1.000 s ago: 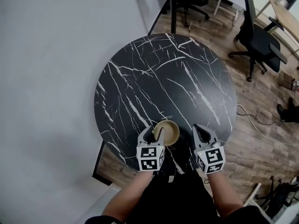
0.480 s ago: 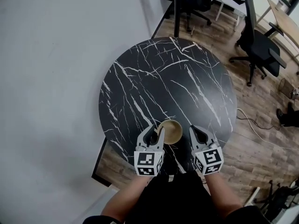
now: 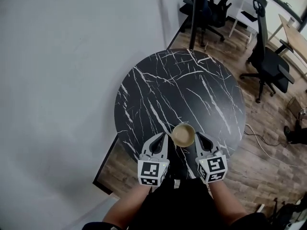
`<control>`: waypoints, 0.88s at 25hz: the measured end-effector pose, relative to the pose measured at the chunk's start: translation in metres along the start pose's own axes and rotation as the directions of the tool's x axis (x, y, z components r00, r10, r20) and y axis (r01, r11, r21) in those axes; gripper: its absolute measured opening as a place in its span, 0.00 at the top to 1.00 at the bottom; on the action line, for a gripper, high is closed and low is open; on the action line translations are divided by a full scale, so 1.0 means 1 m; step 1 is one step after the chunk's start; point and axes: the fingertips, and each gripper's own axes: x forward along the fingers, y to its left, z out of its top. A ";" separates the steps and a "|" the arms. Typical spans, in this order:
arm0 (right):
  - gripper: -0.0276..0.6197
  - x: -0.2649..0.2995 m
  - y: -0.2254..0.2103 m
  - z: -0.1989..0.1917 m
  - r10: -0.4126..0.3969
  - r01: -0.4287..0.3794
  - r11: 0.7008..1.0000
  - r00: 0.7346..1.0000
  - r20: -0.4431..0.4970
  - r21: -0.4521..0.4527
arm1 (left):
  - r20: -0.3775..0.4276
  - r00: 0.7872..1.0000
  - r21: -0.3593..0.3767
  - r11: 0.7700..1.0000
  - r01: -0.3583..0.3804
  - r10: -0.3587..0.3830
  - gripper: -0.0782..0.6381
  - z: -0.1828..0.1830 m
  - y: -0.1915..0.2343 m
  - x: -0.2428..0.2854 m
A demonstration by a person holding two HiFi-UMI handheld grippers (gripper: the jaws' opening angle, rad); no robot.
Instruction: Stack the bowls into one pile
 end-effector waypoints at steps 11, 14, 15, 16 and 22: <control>0.95 -0.027 0.051 0.037 0.010 0.000 0.992 0.997 0.076 -0.129 | 0.041 0.999 0.004 1.000 -0.019 0.019 0.87 0.005 0.016 -0.061; 0.95 -0.033 0.062 0.042 0.011 0.005 0.980 0.997 0.082 -0.199 | 0.062 0.998 0.013 1.000 -0.022 0.021 0.87 0.010 0.019 -0.072; 0.95 -0.036 0.066 0.045 0.010 0.010 0.976 0.996 0.090 -0.216 | 0.072 0.997 0.016 1.000 -0.022 0.020 0.87 0.012 0.019 -0.075; 0.95 -0.038 0.069 0.049 0.010 0.014 0.974 0.995 0.102 -0.228 | 0.080 0.997 0.018 1.000 -0.021 0.019 0.87 0.014 0.019 -0.079; 0.95 -0.048 0.082 0.064 0.016 0.020 0.972 0.989 0.147 -0.236 | 0.101 0.995 0.035 0.999 -0.018 0.015 0.87 0.021 0.018 -0.093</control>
